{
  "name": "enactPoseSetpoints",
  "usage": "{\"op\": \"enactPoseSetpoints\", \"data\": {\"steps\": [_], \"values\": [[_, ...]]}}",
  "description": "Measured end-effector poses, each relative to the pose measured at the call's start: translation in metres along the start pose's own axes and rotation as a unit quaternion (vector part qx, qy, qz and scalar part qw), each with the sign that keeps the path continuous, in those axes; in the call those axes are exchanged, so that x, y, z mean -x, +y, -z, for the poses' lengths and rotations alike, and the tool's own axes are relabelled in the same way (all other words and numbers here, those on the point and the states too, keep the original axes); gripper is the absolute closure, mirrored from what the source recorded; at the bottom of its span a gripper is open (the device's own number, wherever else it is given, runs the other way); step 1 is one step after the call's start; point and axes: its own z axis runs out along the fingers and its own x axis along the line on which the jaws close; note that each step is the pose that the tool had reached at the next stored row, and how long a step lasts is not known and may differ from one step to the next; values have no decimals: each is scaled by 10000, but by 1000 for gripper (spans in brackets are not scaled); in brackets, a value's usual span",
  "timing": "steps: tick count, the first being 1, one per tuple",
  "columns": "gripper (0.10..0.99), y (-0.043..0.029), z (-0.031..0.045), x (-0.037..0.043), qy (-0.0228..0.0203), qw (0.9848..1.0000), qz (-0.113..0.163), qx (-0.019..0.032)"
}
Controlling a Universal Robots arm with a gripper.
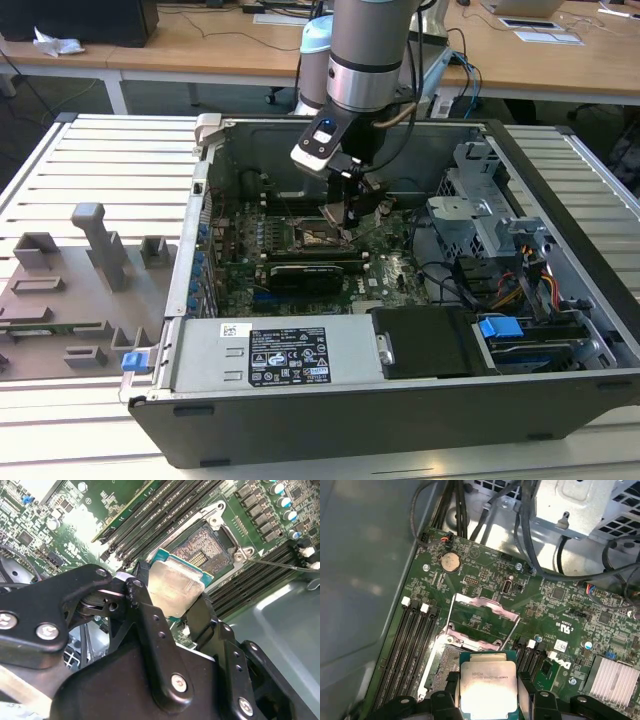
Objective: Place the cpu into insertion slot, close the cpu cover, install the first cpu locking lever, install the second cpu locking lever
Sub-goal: 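Place the cpu into insertion slot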
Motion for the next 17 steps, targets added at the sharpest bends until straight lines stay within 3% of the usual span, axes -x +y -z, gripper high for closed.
{"op": "enactPoseSetpoints", "data": {"steps": [8,12,17], "values": [[541,0,0,0,1,9996,-298,0],[541,0,-1,0,2,9981,-611,0],[541,0,-1,0,2,9968,-796,0]]}}
